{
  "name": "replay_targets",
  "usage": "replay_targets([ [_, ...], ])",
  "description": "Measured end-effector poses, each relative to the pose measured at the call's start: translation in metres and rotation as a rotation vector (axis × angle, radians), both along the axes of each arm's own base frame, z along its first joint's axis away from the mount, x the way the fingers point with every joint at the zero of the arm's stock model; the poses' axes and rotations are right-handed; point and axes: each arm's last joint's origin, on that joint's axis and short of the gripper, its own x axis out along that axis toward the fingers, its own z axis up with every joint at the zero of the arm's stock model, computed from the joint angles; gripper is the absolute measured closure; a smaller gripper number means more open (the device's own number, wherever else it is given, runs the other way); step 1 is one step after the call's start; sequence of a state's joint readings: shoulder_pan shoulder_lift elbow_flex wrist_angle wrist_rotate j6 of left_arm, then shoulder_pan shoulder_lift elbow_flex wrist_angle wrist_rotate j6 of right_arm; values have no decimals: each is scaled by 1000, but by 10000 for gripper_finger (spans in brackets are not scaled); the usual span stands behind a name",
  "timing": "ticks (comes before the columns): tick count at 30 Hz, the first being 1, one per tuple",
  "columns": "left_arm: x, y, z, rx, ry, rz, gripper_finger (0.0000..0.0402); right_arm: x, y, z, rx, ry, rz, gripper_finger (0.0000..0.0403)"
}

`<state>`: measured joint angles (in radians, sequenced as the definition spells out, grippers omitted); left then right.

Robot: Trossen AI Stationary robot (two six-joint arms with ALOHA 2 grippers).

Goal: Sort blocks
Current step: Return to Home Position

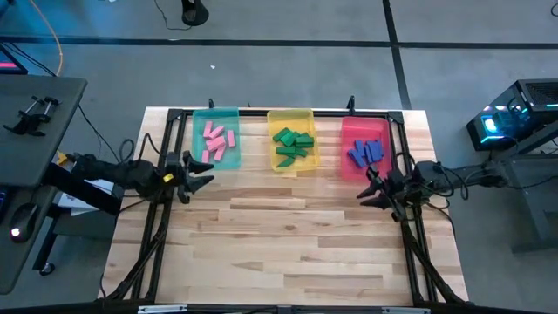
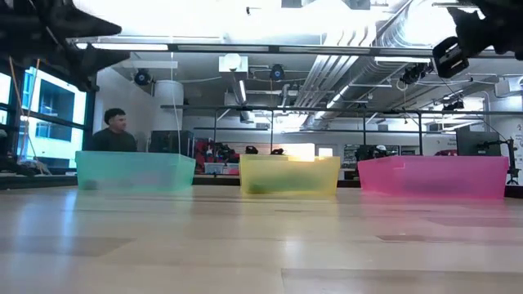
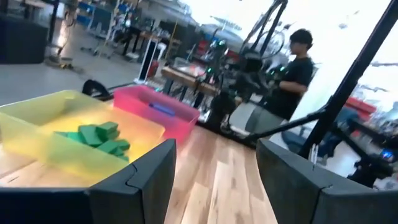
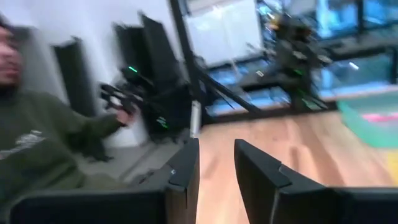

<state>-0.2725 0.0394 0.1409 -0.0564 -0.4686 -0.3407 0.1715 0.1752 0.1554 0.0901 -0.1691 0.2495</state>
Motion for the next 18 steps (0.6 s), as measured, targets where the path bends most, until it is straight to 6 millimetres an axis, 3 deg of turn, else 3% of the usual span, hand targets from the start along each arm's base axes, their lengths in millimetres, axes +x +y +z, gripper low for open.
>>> replay_targets([
  [6,10,7,-29,-12,-28,-45,193,2,2,-25,-23,-139,61,321],
  [12,11,20,-31,47,3,-42,193,3,0,-28,-79,-117,17,321],
  [18,8,36,-36,128,75,48,193,6,-13,-41,-144,7,-145,321],
])
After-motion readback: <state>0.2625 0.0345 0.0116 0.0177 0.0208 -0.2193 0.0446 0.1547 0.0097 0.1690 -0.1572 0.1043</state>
